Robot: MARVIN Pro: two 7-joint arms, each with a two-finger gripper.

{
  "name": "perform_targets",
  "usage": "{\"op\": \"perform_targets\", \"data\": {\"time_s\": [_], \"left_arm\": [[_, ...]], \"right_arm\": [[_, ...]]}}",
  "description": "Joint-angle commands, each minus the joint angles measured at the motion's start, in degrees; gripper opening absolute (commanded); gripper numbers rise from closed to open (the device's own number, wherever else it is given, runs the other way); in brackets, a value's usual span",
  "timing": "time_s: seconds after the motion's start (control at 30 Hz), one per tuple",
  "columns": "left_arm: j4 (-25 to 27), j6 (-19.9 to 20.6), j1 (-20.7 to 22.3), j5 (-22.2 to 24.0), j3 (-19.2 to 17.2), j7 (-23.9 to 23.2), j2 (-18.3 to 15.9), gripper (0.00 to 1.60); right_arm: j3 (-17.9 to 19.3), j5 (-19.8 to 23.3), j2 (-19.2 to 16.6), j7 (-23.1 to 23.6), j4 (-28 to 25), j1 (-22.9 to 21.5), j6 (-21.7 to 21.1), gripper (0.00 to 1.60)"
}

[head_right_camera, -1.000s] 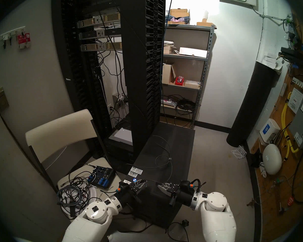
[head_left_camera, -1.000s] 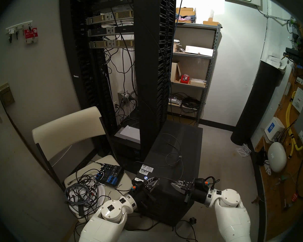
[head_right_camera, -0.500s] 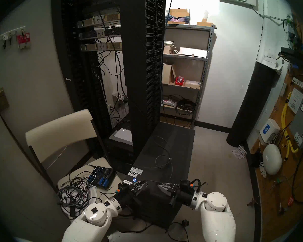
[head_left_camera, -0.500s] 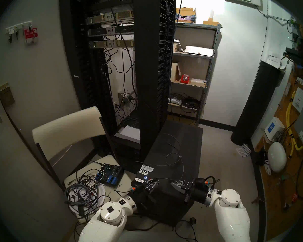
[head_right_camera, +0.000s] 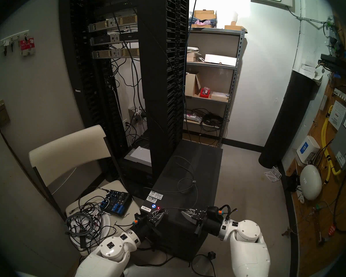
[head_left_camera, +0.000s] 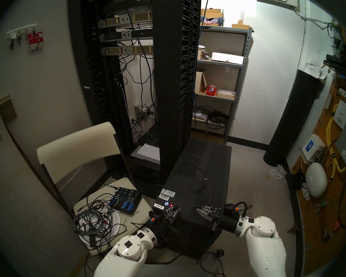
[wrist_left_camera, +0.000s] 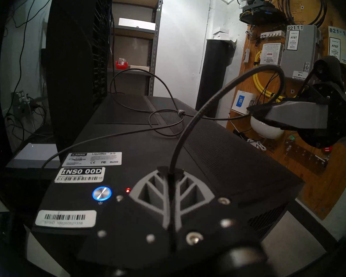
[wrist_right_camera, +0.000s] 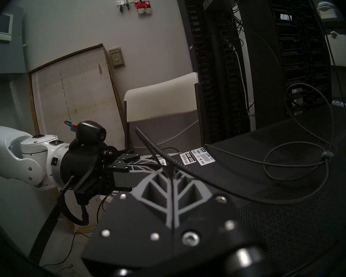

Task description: Insert the cable into the workstation's USB slot

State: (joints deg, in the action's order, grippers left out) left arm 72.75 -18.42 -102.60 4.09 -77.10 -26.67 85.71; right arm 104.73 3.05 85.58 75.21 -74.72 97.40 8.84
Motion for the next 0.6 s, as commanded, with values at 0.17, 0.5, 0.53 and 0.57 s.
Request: {"op": "perform_targets", "data": {"time_s": [0.17, 0.5, 0.53, 0.57], "left_arm": [[2.69, -0.25, 0.37, 1.20, 0.54, -0.09, 1.14, 0.00], [1.37, -0.15, 1.12, 1.23, 0.93, -0.25, 0.84, 0.00], [1.08, -0.24, 1.22, 1.20, 0.93, -0.26, 0.78, 0.00], [0.83, -0.39, 1.30, 1.17, 0.91, -0.22, 0.76, 0.00]], "right_arm": [[0.08, 0.28, 0.58, 0.11, -0.93, -0.30, 0.06, 0.00], [0.25, -0.12, 0.49, 0.31, -0.93, -0.34, -0.20, 0.00], [0.07, -0.73, 0.40, -0.01, -1.25, -0.24, -0.20, 0.00], [0.02, -1.03, 0.41, -0.22, -1.36, -0.20, -0.06, 0.00]]}}
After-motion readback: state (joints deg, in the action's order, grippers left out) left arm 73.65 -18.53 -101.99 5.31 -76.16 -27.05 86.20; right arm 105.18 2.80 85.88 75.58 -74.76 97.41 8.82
